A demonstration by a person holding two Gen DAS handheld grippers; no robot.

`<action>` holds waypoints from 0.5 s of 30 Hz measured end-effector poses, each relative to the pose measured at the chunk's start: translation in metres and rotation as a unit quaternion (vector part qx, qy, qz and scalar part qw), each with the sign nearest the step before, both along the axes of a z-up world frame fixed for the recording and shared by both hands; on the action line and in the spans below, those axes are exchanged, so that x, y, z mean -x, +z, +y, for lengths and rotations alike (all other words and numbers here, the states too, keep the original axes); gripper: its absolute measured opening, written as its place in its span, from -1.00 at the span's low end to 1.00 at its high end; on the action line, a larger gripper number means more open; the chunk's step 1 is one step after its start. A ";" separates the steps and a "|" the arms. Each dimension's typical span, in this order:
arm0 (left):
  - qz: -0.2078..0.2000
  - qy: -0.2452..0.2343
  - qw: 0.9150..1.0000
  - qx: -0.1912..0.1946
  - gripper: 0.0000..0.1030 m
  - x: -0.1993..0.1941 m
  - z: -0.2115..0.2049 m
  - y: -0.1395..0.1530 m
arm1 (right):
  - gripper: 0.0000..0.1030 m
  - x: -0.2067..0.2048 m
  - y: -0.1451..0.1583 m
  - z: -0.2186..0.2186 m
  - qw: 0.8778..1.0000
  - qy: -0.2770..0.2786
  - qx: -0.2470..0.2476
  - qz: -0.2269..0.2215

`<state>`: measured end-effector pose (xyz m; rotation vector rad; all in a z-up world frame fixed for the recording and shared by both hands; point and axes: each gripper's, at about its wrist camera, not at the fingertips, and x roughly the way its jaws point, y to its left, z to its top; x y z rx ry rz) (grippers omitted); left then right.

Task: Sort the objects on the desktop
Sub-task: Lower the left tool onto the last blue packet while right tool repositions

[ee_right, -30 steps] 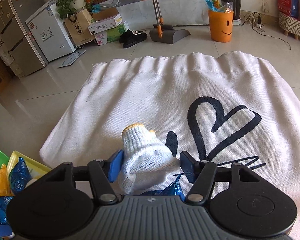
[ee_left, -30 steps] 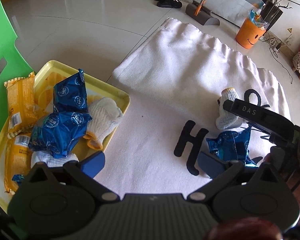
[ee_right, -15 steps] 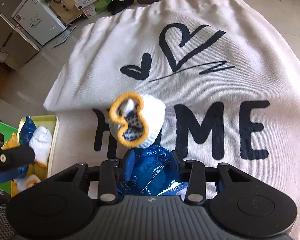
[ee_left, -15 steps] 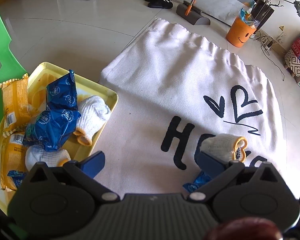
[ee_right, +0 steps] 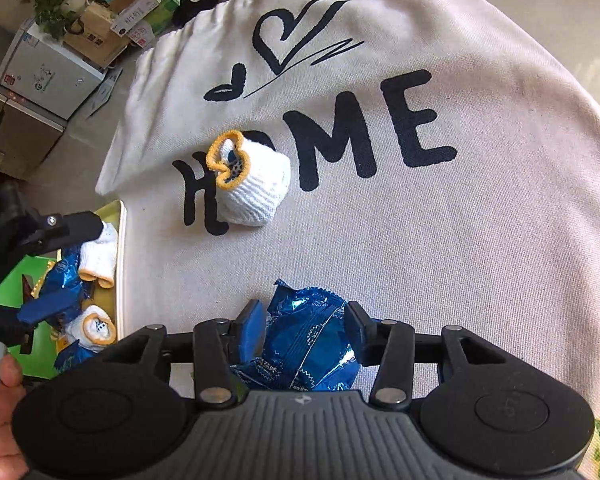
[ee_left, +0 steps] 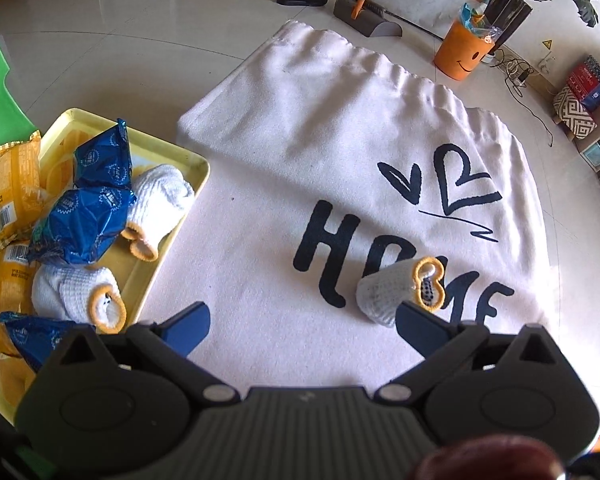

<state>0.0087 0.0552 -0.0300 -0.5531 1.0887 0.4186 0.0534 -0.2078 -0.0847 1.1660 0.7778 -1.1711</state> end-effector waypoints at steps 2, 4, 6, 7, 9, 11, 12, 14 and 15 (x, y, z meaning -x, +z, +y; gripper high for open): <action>0.002 -0.011 1.000 -0.001 0.99 0.000 -0.007 -0.003 | -0.06 0.009 0.009 -0.001 1.000 -0.013 0.012 0.009; 0.008 -0.023 1.000 -0.005 0.99 -0.001 -0.016 -0.007 | 0.01 0.017 0.014 -0.002 0.999 -0.026 0.019 0.038; 0.015 -0.038 0.999 -0.005 0.99 -0.002 -0.027 -0.013 | 0.09 0.028 0.014 -0.004 0.994 -0.050 0.018 0.092; 0.019 -0.047 0.999 -0.003 0.99 -0.003 -0.032 -0.016 | 0.09 0.032 0.014 -0.005 0.993 -0.060 0.015 0.106; 0.030 -0.069 0.997 0.003 0.99 -0.006 -0.046 -0.024 | 0.20 0.047 0.011 -0.009 0.991 -0.087 0.002 0.103; 0.037 -0.096 0.995 0.007 0.99 -0.009 -0.060 -0.030 | 0.38 0.059 0.012 -0.013 0.989 -0.122 -0.021 0.084; 0.043 -0.117 0.992 0.006 0.99 -0.011 -0.071 -0.035 | 0.39 0.063 0.013 -0.013 0.988 -0.132 -0.025 0.076; 0.050 -0.157 0.986 0.001 0.99 -0.012 -0.088 -0.041 | 0.41 0.066 0.021 -0.012 0.989 -0.136 -0.015 0.056; 0.053 -0.175 0.983 -0.002 0.99 -0.012 -0.096 -0.044 | 0.43 0.066 0.025 -0.012 0.989 -0.134 -0.010 0.055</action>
